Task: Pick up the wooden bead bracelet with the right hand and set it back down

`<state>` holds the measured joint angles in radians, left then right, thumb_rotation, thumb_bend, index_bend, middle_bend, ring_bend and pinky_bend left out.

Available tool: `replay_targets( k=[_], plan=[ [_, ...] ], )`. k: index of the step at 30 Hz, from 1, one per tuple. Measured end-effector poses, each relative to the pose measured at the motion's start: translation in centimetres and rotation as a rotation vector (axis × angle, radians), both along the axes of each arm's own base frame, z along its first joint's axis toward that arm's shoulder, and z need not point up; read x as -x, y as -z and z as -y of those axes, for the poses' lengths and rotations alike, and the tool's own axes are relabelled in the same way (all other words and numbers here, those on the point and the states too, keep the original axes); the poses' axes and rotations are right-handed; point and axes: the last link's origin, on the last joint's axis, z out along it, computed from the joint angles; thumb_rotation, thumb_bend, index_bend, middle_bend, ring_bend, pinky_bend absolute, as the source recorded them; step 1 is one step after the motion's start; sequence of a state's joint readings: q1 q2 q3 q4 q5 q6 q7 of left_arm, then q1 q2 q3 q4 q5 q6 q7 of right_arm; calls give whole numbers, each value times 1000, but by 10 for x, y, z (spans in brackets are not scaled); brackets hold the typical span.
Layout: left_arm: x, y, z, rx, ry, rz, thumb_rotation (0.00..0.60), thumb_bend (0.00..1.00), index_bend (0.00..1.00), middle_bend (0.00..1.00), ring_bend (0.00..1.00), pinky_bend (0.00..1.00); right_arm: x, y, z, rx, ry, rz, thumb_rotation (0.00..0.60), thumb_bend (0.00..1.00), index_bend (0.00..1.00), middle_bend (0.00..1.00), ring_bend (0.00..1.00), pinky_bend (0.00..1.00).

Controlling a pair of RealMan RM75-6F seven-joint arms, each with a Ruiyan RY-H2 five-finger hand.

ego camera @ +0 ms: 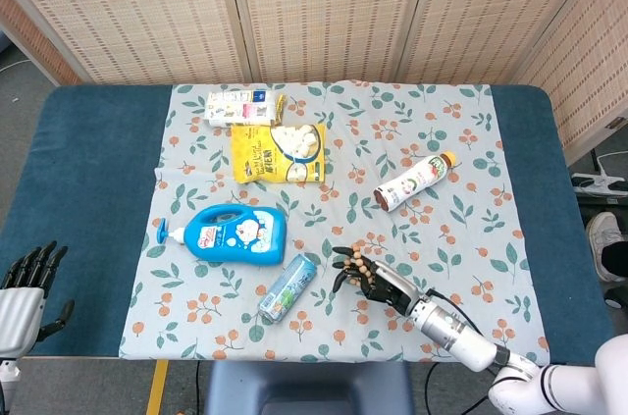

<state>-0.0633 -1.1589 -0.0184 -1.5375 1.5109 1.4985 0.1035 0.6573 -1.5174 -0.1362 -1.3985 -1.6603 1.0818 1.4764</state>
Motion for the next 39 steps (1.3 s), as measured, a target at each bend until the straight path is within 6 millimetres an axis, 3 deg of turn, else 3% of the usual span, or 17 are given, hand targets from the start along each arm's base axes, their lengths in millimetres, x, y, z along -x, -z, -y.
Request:
replay_targets(
  k=[2,4,5,8,12,19,27,30,31,33,35,39],
  plan=[
    [0,0,-1,1,0,1,600,392,0,0,0,135,2,-1,3,31,-3,-22,508,1000,61,417,81,0],
    [0,1,-1,3,-1,2,600,393,0,0,0,135,5,-2,7,75,-12,-54,582,1000,204,456,112,0],
    [0,1,-1,3,-1,2,600,392,0,0,0,135,6,-3,9,99,-18,-73,600,1000,304,501,146,0],
    [-1,0,-1,1,2,3,600,392,0,0,0,135,12,-5,18,205,-54,-163,600,1000,416,561,186,0],
    [0,0,-1,1,1,2,600,392,0,0,0,136,23,-10,32,382,-135,-354,600,1000,456,579,189,0],
    [-1,3,-1,9,1,-3,600,392,0,0,0,136,59,-25,59,695,-351,-854,600,1000,514,608,193,0],
    [-1,3,-1,7,0,-5,600,392,0,0,0,136,97,-32,70,782,-578,-1316,600,1000,558,618,228,0],
    [-1,2,0,7,0,-4,600,392,0,0,0,136,107,-27,67,713,-588,-1399,600,998,475,608,221,0],
    [-1,2,0,7,0,-3,600,392,0,0,0,136,109,-26,64,687,-586,-1413,600,947,381,568,197,0],
    [-1,2,0,5,1,-2,600,392,0,0,0,136,109,-25,61,664,-590,-1431,590,783,235,477,138,0],
    [-1,2,0,4,1,-1,600,393,0,0,0,136,107,-26,56,642,-597,-1445,543,547,67,361,59,0],
    [-1,2,-1,6,1,-1,600,394,0,0,0,137,102,-31,45,586,-612,-1451,509,322,0,202,0,0]
  ],
)
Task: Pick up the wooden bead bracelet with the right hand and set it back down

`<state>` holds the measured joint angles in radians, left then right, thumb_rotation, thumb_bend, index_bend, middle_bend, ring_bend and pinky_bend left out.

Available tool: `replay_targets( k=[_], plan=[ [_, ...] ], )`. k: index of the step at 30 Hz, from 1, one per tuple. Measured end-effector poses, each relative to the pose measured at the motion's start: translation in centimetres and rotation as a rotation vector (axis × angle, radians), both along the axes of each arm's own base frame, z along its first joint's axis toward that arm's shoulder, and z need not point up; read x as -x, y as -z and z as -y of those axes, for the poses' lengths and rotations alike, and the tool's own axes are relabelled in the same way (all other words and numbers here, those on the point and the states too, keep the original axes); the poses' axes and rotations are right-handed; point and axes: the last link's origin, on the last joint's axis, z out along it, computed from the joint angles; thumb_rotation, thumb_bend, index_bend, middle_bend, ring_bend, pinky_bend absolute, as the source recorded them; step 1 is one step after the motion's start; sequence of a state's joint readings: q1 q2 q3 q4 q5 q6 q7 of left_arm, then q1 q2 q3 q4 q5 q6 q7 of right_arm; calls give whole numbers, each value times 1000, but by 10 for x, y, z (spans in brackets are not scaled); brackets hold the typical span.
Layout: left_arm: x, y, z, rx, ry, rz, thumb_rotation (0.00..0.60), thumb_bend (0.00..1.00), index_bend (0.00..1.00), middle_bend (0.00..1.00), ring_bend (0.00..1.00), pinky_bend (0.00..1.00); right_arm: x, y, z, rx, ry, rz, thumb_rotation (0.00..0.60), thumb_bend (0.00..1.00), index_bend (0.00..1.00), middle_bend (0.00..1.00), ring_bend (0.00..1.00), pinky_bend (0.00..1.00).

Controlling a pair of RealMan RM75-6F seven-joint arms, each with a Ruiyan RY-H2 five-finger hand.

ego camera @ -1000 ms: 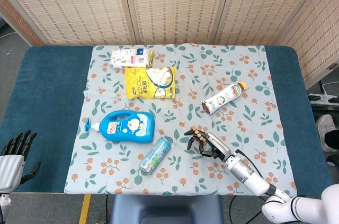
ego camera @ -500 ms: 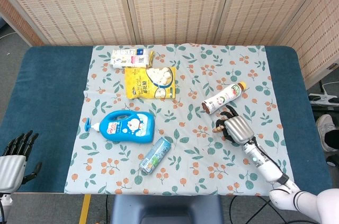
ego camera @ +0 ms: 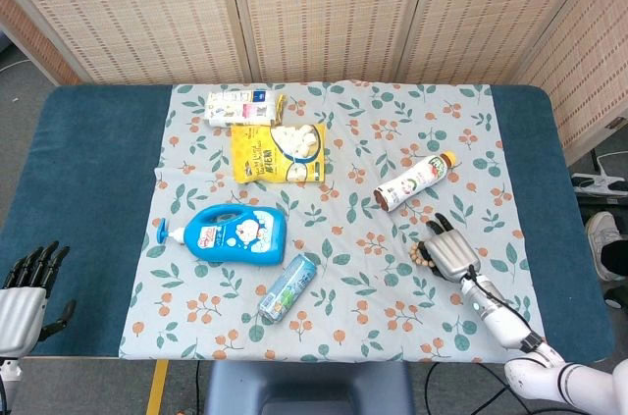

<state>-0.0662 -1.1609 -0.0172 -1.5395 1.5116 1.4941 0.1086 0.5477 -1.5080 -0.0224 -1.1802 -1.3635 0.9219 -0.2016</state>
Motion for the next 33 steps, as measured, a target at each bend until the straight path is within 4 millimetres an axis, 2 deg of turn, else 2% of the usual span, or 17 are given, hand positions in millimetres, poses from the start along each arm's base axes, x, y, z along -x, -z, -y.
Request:
replay_targets(
  k=[2,8,15,21,27,33],
  plan=[
    [0,0,0,0,0,0,600,395,0,0,0,137,-2,-5,-6,-24,10,-21,505,269,0,138,0,0],
    [0,0,0,2,0,-1,600,393,0,0,0,136,-2,-19,-13,-19,-19,-116,506,196,0,7,0,0],
    [0,1,0,3,-1,-3,600,393,0,0,0,139,-15,-37,-17,64,-95,-132,505,178,0,0,0,0],
    [0,0,0,0,1,-3,600,393,0,0,0,140,-23,-55,-31,93,-99,-65,507,172,0,0,0,0],
    [-2,0,0,-3,18,-6,600,392,0,0,0,141,-20,-77,-58,225,-118,0,518,173,0,0,0,0],
    [-4,0,0,-16,55,-8,600,413,0,0,0,137,-10,-101,-106,416,-141,53,519,182,0,0,0,0]
  ],
)
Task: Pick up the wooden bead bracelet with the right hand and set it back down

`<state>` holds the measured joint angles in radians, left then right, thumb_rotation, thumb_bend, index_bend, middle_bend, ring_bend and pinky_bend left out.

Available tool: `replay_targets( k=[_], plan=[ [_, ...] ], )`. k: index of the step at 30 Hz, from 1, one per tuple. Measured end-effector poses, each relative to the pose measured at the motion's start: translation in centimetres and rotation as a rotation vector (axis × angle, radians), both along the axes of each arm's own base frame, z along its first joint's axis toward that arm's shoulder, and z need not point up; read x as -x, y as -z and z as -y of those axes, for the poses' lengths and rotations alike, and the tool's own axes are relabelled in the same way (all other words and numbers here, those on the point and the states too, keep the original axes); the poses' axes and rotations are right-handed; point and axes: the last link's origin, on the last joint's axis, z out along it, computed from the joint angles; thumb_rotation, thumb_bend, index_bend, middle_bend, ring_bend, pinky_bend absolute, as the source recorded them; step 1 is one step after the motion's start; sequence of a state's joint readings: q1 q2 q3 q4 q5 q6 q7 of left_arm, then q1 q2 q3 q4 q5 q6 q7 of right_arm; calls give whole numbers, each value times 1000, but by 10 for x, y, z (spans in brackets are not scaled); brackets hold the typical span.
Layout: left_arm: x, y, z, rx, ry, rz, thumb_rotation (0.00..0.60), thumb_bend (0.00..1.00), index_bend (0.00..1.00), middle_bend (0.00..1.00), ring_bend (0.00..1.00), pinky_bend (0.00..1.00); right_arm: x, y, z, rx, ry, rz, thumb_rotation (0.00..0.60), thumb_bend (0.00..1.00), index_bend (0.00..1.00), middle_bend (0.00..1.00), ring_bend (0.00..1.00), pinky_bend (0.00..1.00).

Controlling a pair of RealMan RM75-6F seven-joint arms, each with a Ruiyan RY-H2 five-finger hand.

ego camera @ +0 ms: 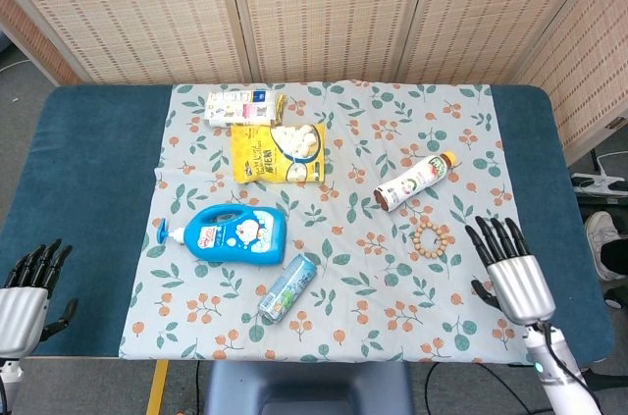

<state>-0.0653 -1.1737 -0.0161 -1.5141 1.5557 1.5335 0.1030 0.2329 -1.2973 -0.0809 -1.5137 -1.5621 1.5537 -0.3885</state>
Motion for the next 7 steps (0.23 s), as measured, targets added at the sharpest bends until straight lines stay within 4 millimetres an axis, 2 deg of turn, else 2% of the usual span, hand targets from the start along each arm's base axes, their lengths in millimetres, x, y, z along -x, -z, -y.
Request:
replay_targets(
  k=[3,7],
  plan=[
    [0,1,0,-3,12,2,600,413,0,0,0,136,3,-2,-18,12,-6,27,519,182,0,0,0,0],
    [0,2,0,-1,13,-2,600,413,0,0,0,133,6,-4,-21,-1,16,42,518,182,0,0,0,0]
  ],
)
